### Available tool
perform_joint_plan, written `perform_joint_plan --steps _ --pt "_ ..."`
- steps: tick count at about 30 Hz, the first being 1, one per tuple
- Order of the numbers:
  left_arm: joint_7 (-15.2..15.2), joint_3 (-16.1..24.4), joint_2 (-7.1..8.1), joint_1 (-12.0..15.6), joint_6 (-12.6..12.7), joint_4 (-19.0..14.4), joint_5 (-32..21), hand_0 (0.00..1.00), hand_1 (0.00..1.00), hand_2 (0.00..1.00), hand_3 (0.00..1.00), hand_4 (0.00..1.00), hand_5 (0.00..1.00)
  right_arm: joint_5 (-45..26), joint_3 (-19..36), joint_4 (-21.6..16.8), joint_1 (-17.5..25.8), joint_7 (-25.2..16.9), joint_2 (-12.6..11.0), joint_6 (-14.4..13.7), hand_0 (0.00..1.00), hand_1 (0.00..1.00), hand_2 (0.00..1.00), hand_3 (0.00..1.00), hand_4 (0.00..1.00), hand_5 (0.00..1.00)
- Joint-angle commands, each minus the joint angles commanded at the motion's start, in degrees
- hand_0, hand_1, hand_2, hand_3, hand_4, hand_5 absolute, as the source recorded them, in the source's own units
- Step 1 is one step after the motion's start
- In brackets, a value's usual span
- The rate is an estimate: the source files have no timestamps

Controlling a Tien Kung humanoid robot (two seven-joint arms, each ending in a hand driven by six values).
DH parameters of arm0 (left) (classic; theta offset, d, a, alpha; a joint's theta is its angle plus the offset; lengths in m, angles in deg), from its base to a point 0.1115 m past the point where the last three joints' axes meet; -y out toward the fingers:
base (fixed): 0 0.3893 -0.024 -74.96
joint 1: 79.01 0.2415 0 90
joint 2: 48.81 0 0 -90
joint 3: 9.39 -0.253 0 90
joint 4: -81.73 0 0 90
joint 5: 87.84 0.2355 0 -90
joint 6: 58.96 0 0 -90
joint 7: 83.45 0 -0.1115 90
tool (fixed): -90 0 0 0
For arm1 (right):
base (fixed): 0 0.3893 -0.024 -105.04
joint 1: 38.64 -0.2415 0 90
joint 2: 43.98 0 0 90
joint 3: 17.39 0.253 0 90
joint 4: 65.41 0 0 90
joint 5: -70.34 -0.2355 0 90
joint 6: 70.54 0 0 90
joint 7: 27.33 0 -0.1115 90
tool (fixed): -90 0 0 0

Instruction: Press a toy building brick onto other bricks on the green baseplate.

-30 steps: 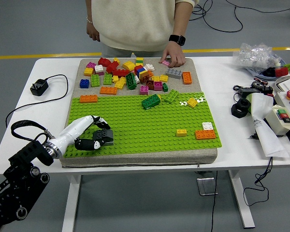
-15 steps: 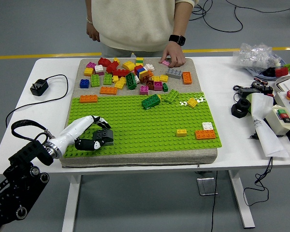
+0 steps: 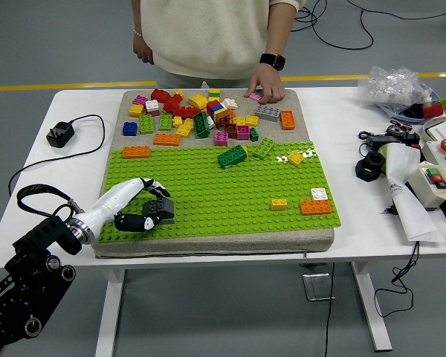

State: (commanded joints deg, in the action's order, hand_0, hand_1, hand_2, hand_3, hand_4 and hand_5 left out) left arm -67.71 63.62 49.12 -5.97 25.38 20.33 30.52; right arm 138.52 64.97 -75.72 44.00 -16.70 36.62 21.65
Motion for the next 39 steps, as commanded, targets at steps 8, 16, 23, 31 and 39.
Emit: perform_joint_plan --steps 8,16,23,31,39 --pt "0.0 -0.1 0.04 0.1 -0.3 0.0 0.1 0.875 0.736 0.581 0.673 0.700 0.002 0.0 -0.1 0.0 0.1 0.0 0.1 0.0 0.785 0.710 0.756 0.766 0.998 0.692" --pt "0.0 -0.1 0.07 0.1 -0.4 0.1 0.0 0.889 0.742 0.600 0.690 0.722 0.002 0.0 -0.1 0.0 0.1 0.0 0.1 -0.1 0.785 0.711 0.756 0.766 0.998 0.692" --pt "0.0 -0.1 0.04 0.1 -0.4 0.2 0.0 0.891 0.743 0.608 0.697 0.738 0.002 0.0 -0.2 0.0 0.1 0.0 0.1 -0.1 0.785 0.709 0.756 0.766 0.998 0.690" --pt "0.0 0.0 0.01 0.0 -0.4 0.3 -0.1 0.897 0.744 0.606 0.709 0.751 0.002 -0.1 -0.2 0.0 0.1 0.0 0.1 -0.1 0.786 0.709 0.755 0.765 0.998 0.692" --pt "0.0 0.1 0.01 -0.1 -0.4 0.2 -0.1 0.905 0.749 0.620 0.723 0.768 0.002 -0.1 -0.1 0.0 0.1 0.0 0.1 -0.1 0.786 0.709 0.754 0.764 0.998 0.691"
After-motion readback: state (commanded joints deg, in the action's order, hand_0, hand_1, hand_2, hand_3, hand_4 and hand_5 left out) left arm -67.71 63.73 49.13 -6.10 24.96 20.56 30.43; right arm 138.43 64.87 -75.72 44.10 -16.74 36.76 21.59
